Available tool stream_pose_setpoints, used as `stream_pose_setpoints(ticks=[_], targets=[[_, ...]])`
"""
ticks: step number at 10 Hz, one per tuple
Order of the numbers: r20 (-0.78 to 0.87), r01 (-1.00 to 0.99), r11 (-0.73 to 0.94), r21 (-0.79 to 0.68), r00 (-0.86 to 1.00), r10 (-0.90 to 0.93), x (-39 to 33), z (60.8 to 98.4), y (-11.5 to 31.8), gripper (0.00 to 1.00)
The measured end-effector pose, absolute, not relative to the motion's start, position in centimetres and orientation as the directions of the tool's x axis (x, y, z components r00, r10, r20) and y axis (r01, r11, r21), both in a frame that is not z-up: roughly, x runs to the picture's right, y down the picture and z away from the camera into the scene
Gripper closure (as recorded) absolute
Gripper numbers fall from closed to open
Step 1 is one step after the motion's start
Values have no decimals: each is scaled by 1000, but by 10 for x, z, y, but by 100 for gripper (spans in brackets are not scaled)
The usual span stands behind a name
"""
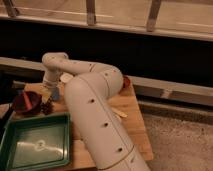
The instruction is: Stack cups on top of each other
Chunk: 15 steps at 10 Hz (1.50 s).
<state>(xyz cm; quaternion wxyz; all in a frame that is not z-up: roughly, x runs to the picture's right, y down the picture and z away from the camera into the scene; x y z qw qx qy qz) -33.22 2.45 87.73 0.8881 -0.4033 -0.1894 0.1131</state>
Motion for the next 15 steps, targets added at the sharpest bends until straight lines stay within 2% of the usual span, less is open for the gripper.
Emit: stream_pose_setpoints(ticks=[5,6,11,12,15], targets=[[185,-87,624,-777,915,358,-319,896,40,38],[183,-90,625,-775,916,358,-318,899,40,43],[209,-77,645,-760,911,355,-328,901,38,95],[214,-74,649,-758,910,355,-329,900,37,99],[226,-67,657,-751,909,351,-331,895,36,100]])
